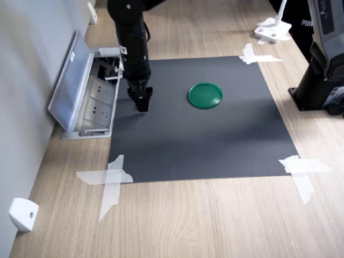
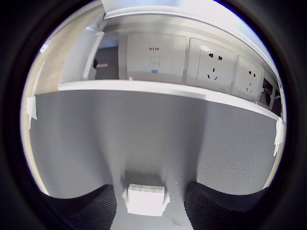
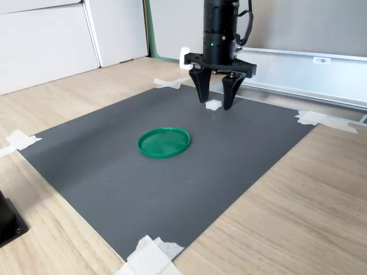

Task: Grasp a white terminal and put it on the green lid.

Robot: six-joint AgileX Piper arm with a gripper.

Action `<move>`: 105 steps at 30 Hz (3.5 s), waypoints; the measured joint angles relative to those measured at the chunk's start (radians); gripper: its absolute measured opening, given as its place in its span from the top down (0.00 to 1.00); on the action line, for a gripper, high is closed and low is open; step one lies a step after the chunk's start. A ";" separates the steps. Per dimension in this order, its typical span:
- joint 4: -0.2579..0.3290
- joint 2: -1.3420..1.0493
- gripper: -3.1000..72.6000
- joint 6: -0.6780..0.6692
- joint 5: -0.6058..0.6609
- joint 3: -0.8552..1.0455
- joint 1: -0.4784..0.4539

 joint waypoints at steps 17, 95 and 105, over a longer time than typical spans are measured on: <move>-0.014 0.001 0.53 -0.023 -0.001 0.000 0.000; -0.112 -0.696 0.03 -0.501 -0.314 0.733 0.000; 0.021 -1.001 0.54 -0.362 -0.439 0.643 0.000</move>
